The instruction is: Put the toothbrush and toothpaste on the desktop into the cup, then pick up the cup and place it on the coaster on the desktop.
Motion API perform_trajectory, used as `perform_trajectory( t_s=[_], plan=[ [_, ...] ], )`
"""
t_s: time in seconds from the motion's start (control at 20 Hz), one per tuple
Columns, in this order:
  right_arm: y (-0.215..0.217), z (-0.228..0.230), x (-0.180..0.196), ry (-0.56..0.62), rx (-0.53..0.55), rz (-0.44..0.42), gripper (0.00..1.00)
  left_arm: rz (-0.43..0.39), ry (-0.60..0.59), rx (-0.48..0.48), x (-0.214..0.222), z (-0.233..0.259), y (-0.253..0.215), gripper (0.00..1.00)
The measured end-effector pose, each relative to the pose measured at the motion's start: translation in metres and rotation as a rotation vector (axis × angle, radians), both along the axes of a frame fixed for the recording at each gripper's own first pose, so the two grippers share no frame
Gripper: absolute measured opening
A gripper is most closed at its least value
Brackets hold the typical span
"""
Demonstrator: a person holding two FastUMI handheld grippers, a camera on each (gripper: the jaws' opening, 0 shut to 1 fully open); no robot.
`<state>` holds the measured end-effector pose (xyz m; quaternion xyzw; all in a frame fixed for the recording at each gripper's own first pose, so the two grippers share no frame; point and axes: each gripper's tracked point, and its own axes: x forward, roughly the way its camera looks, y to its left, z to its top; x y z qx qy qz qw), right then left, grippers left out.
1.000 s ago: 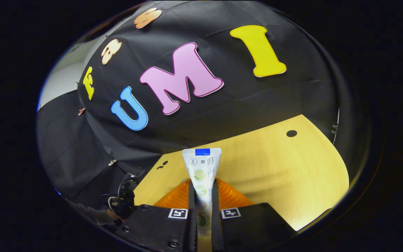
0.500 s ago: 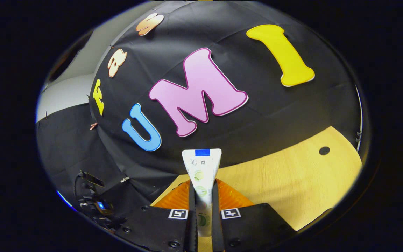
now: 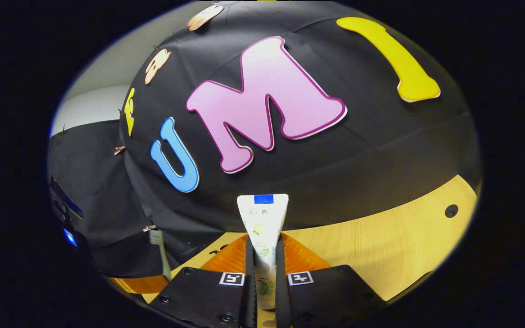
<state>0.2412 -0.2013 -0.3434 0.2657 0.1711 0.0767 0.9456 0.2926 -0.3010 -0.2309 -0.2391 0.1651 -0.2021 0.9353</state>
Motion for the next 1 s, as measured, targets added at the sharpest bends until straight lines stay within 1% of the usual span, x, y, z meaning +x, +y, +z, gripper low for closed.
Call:
perform_trajectory(
  t_s=[0.1, 0.2, 0.35, 0.5, 0.7, 0.8, 0.85, 0.9, 0.95, 1.0],
  plan=[
    [0.008, -0.021, 0.009, 0.012, -0.004, 0.026, 0.19, 0.019, -0.022, -0.017, 0.012, -0.003, -0.005, 0.06],
    [0.018, -0.041, 0.005, 0.038, 0.001, 0.061, 0.19, 0.054, -0.046, -0.032, 0.026, -0.006, -0.005, 0.06],
    [0.026, -0.061, 0.001, 0.046, -0.036, 0.108, 0.19, 0.095, -0.066, -0.043, 0.041, -0.015, -0.006, 0.06],
    [0.036, -0.081, -0.003, 0.06, -0.07, 0.143, 0.19, 0.111, -0.064, -0.059, 0.042, -0.021, -0.008, 0.06],
    [0.048, -0.102, -0.017, 0.097, -0.1, 0.193, 0.19, 0.122, -0.05, -0.051, 0.043, -0.034, -0.008, 0.06],
    [0.046, -0.105, -0.021, 0.107, -0.099, 0.193, 0.23, 0.131, -0.046, -0.053, 0.045, -0.037, -0.007, 0.06],
    [0.045, -0.105, -0.024, 0.131, -0.084, 0.191, 0.28, 0.137, -0.044, -0.052, 0.046, -0.039, -0.007, 0.06],
    [0.042, -0.107, -0.03, 0.159, -0.066, 0.188, 0.22, 0.141, -0.043, -0.053, 0.047, -0.04, -0.006, 0.06],
    [0.04, -0.104, -0.03, 0.151, -0.044, 0.175, 0.25, 0.144, -0.043, -0.054, 0.047, -0.04, -0.007, 0.06],
    [0.036, -0.103, -0.031, 0.163, -0.025, 0.158, 0.35, 0.147, -0.045, -0.053, 0.048, -0.04, -0.007, 0.06]
  ],
)
